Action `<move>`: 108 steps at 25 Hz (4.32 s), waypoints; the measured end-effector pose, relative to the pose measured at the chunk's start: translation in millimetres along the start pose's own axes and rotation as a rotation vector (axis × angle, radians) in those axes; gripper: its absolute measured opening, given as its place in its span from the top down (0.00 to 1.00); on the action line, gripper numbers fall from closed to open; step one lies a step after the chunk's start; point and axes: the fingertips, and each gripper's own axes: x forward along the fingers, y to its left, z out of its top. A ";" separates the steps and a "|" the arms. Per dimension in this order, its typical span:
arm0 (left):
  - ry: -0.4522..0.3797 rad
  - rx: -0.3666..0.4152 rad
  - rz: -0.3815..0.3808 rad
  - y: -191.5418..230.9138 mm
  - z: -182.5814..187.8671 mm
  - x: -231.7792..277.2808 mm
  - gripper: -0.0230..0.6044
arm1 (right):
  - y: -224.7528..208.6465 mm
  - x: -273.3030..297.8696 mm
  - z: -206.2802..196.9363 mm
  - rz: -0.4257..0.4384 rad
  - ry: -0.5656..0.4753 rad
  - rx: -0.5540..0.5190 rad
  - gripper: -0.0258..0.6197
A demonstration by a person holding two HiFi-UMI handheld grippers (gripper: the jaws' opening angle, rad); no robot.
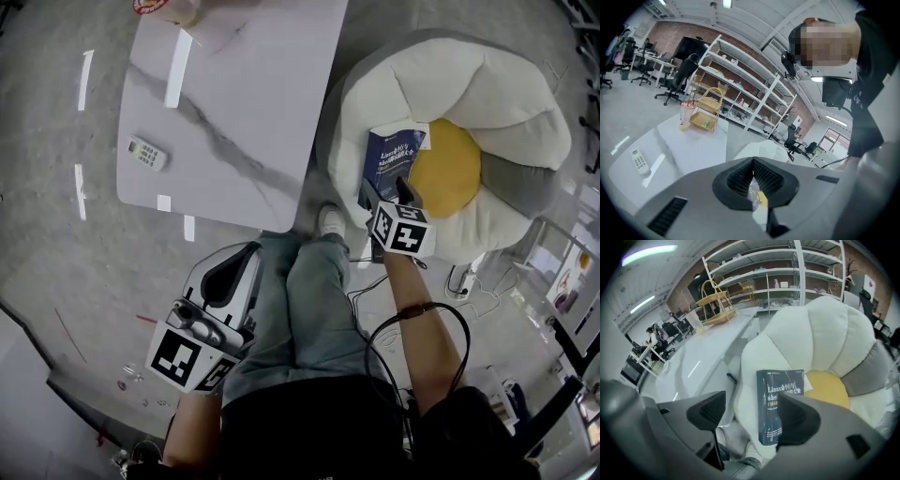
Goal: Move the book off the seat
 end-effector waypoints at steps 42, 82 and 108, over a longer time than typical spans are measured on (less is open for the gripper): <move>-0.005 -0.089 0.035 64.5 -109.5 53.1 0.95 | -68.1 134.1 -66.8 -0.301 -0.082 -0.020 0.41; 0.053 -0.141 -0.014 4.2 -65.1 39.5 0.95 | -102.1 -5.2 -61.5 -0.190 0.039 0.183 0.69; -0.045 -0.179 0.038 47.4 -29.4 -38.2 0.95 | 55.5 -108.0 51.3 0.188 0.000 0.180 0.69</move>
